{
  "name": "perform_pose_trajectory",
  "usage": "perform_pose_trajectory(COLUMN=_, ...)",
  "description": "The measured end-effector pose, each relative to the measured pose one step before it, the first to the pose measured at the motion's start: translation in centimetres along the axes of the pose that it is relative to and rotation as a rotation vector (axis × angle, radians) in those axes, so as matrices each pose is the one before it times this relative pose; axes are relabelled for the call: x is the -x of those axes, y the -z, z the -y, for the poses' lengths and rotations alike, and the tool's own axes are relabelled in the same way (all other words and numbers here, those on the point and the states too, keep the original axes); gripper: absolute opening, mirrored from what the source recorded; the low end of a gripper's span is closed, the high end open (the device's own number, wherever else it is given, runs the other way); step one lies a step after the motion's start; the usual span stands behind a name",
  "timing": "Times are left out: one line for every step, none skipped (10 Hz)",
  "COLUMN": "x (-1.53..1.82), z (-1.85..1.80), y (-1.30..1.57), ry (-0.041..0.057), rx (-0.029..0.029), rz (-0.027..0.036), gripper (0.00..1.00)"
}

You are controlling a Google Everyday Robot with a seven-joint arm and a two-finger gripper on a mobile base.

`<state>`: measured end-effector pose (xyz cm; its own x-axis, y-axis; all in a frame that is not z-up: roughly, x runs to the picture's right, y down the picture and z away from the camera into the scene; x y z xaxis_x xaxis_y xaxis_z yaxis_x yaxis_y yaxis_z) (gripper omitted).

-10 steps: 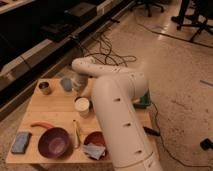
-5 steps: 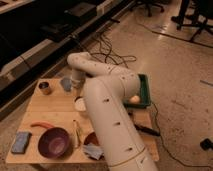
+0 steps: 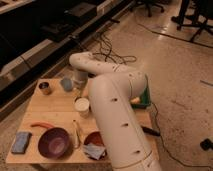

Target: Place eraser in plastic cup

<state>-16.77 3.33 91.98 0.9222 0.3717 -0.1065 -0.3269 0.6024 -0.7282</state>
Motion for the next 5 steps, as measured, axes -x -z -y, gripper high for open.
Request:
perform_pose_trajectory(x=-0.253, z=-0.069, y=-0.06, ry=0.01523, rx=-0.0111, rz=0.00377, gripper=0.8)
perform_pose_trajectory(x=-0.235, z=-0.203, y=-0.194, ry=0.02403, rx=-0.03128, rz=0.00182, gripper=0.8)
perform_pose_trajectory(x=0.057, z=-0.262, y=-0.097, ry=0.01282, rx=-0.0189, rz=-0.00007, gripper=0.8)
perform_pose_trajectory(x=0.194, z=-0.309, y=0.082, ry=0.01912, rx=-0.02696, rz=0.00028, gripper=0.8)
perform_pose_trajectory(x=0.313, z=-0.306, y=0.058, ry=0.0176, rx=-0.01726, rz=0.00406, gripper=0.8)
